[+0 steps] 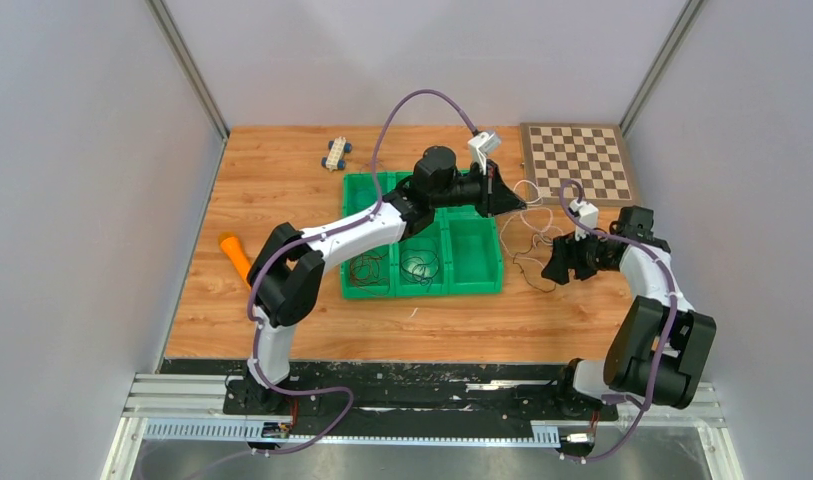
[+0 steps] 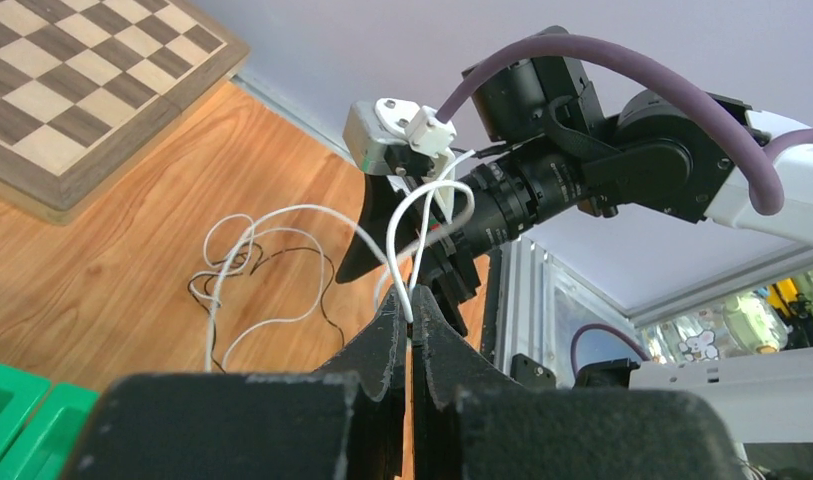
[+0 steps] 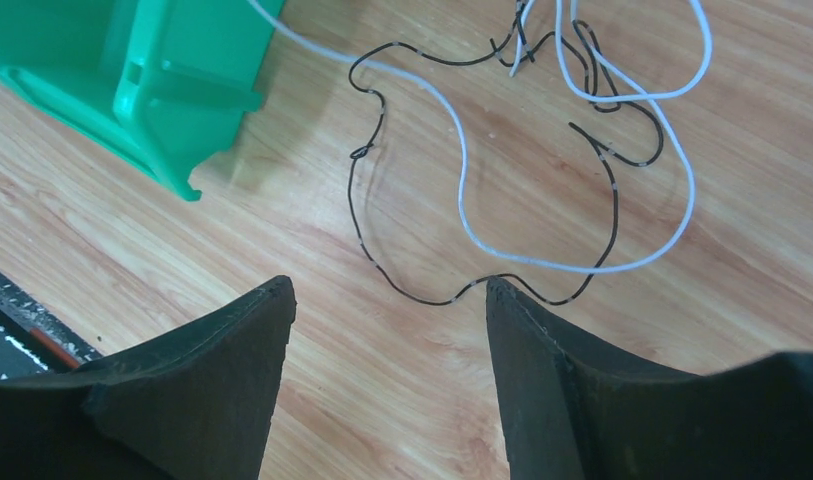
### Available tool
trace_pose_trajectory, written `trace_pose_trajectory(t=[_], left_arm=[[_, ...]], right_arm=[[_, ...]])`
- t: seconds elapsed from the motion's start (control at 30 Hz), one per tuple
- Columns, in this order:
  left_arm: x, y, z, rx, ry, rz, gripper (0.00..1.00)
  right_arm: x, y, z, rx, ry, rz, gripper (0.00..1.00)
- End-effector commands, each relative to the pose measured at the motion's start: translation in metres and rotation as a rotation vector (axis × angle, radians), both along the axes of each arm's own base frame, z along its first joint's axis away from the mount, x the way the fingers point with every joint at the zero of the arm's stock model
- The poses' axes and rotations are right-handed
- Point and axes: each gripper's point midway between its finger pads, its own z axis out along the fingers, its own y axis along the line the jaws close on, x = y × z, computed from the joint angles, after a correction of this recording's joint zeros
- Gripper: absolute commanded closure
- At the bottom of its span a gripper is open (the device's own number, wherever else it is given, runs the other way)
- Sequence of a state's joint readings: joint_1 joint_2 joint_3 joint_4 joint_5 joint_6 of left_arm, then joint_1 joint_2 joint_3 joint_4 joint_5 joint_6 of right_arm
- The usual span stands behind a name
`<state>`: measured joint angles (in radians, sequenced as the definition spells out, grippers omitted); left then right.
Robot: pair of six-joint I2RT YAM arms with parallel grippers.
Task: Untangle the cables
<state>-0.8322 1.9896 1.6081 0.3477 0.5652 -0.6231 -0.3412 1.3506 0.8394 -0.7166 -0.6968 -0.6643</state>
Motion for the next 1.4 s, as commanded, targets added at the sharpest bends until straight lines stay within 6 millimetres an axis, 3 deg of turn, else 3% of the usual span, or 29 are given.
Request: trace_pose_trajectory(t=[0.0,0.13,0.3,0.37,0.47,0.57,0.67,0.83,1.07,1.13,1.17,1.2,1.23,1.37], left_arm=[[0.007,0.006,-0.001,-0.001,-0.015,0.02,1.0],[-0.001,0.012,0.011,-0.006,-0.069,-0.022,1.0],[0.0,0.02,0.021,0.017,-0.126,-0.027,1.0],[0.002,0.021,0.018,0.021,-0.121,-0.027,1.0],[0.001,0.019,0.014,0.024,-0.12,-0.045,1.0],[0.001,0.016,0.015,0.024,-0.133,-0.061,1.0],[0.003,0.016,0.018,0.031,-0.155,-0.06,1.0],[0.005,0.014,0.018,0.029,-0.156,-0.056,1.0],[0.004,0.016,0.011,0.044,-0.153,-0.058,1.0],[0.002,0.018,0.01,0.055,-0.166,-0.065,1.0],[0.001,0.019,0.01,0.058,-0.172,-0.067,1.0],[0.001,0.02,0.009,0.069,-0.187,-0.072,1.0],[0.001,0.021,0.01,0.076,-0.212,-0.074,1.0],[-0.007,0.021,0.011,0.113,-0.31,-0.13,1.0]], right_arm=[[0.016,-0.009,-0.004,-0.058,-0.063,0.029,0.32],[0.023,-0.029,-0.009,-0.128,-0.053,-0.013,0.4],[0.023,-0.046,0.031,-0.003,-0.098,-0.058,0.46],[0.022,-0.051,0.039,0.023,-0.107,-0.066,0.46],[0.022,-0.05,0.025,0.047,-0.07,-0.059,0.51],[0.027,-0.052,0.001,0.089,0.028,-0.082,0.68],[0.027,-0.059,-0.018,0.079,0.094,-0.096,0.74],[0.029,-0.06,-0.031,0.07,0.115,-0.096,0.73],[0.047,-0.052,-0.046,0.1,0.122,-0.115,0.63],[0.048,-0.05,-0.051,0.097,0.13,-0.113,0.73],[0.049,-0.051,-0.051,0.096,0.132,-0.113,0.87],[0.048,-0.051,-0.048,0.094,0.13,-0.112,0.99],[0.047,-0.051,-0.04,0.099,0.113,-0.1,1.0],[0.04,-0.047,0.042,0.114,-0.104,-0.013,1.0]])
